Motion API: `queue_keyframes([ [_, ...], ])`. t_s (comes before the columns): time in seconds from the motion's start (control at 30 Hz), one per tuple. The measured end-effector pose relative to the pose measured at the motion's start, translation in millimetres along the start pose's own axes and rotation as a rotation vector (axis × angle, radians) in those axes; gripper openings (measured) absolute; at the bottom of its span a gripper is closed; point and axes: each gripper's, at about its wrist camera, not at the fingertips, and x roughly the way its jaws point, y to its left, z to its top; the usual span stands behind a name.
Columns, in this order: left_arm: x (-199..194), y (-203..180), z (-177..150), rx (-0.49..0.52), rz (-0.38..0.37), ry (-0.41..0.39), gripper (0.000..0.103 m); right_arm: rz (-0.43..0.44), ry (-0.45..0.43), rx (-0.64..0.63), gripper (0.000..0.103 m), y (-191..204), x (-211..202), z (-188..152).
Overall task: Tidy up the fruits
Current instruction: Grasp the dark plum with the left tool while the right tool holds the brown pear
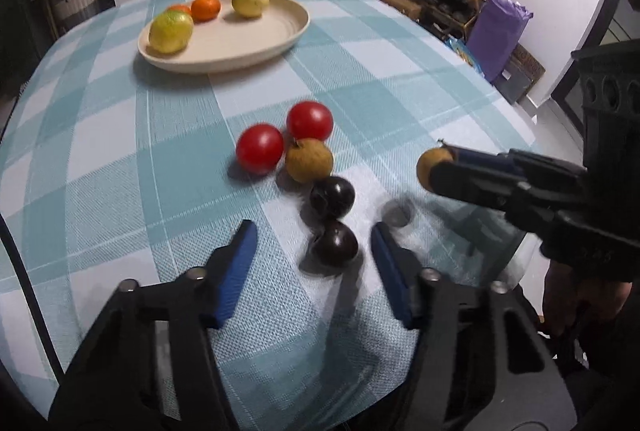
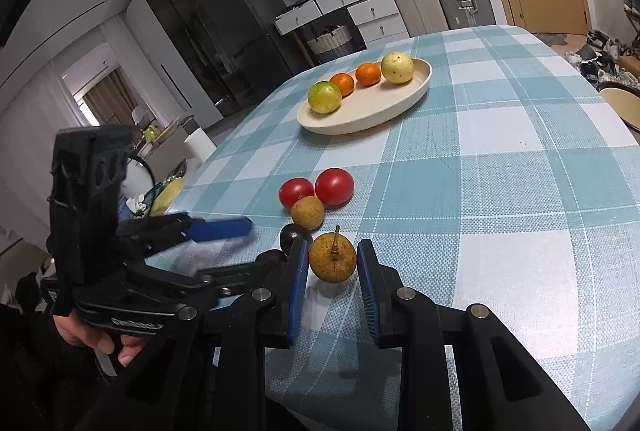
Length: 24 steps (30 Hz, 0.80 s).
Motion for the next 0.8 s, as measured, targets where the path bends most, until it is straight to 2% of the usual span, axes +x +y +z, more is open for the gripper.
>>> queue_keyframes([
  [0.03, 1, 1, -1, -0.003, -0.007, 0.003, 0.037, 0.001, -0.002, 0.002, 0.026, -1, 0, 0],
  [0.07, 1, 2, -1, -0.010, -0.034, 0.005, 0.033, 0.005, -0.002, 0.004, 0.026, -1, -1, -1],
  [0.1, 1, 2, -1, -0.015, -0.058, 0.008, 0.023, 0.008, -0.001, 0.007, 0.026, -2, -1, -1],
  [0.13, 0, 2, 0, -0.015, -0.078, 0.014, 0.021, 0.011, -0.002, 0.013, 0.026, -3, -1, -1],
  [0.2, -1, 0, 0, 0.003, -0.069, 0.017, 0.021, 0.020, -0.002, 0.021, 0.026, -4, -2, -1],
  [0.3, -7, 5, 4, -0.018, -0.129, 0.018, 0.021, 0.030, -0.006, 0.016, 0.026, -3, -2, 2],
  [0.47, -21, 17, 16, -0.049, -0.129, 0.001, 0.021, 0.054, -0.021, 0.003, 0.026, -2, 1, 16],
  [0.57, -32, 26, 27, -0.058, -0.118, -0.025, 0.021, 0.070, -0.026, -0.003, 0.026, -2, 3, 24],
  [0.8, -38, 59, 65, -0.125, -0.160, -0.071, 0.021, 0.089, -0.018, 0.016, 0.026, -9, 19, 50],
])
